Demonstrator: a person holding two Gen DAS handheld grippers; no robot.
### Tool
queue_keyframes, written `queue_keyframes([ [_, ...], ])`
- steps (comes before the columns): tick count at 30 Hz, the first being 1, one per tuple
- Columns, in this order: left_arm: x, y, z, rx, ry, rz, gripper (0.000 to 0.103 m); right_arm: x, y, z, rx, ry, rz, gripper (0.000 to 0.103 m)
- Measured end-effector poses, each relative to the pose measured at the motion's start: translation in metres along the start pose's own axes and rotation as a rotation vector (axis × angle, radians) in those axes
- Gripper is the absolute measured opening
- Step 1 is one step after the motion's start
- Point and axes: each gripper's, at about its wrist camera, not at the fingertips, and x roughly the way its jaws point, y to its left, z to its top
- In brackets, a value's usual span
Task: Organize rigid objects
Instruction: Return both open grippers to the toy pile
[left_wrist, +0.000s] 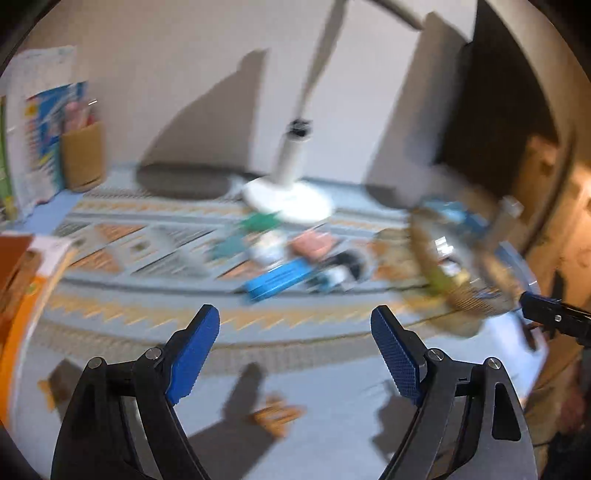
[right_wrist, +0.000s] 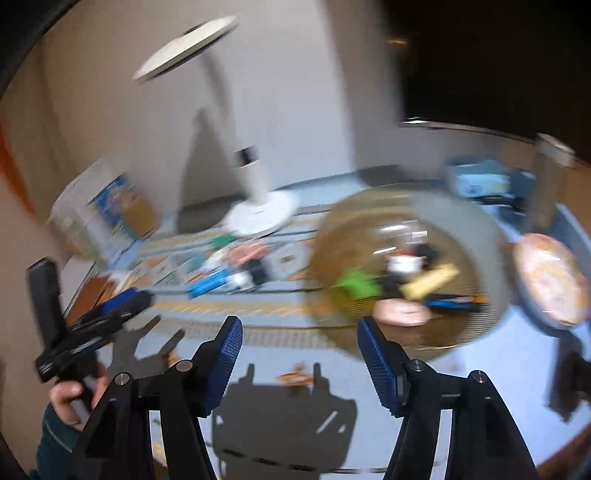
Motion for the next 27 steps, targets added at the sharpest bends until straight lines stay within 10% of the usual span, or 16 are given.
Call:
queue_keyframes([
  [4, 0.010, 0.017, -0.019, 0.050, 0.008, 0.090, 0.083, 0.050, 0.033, -0.025, -0.102, 0.052, -0.029, 0.063],
  [13, 0.022, 0.039, -0.025, -0.033, 0.064, 0.025, 0.083, 0.123, 0.045, -0.054, -0.183, 0.127, -0.070, 0.063],
  [27, 0.040, 0.025, -0.017, 0.055, 0.181, 0.004, 0.071, 0.127, 0.039, -0.045, -0.146, 0.154, -0.036, 0.066],
])
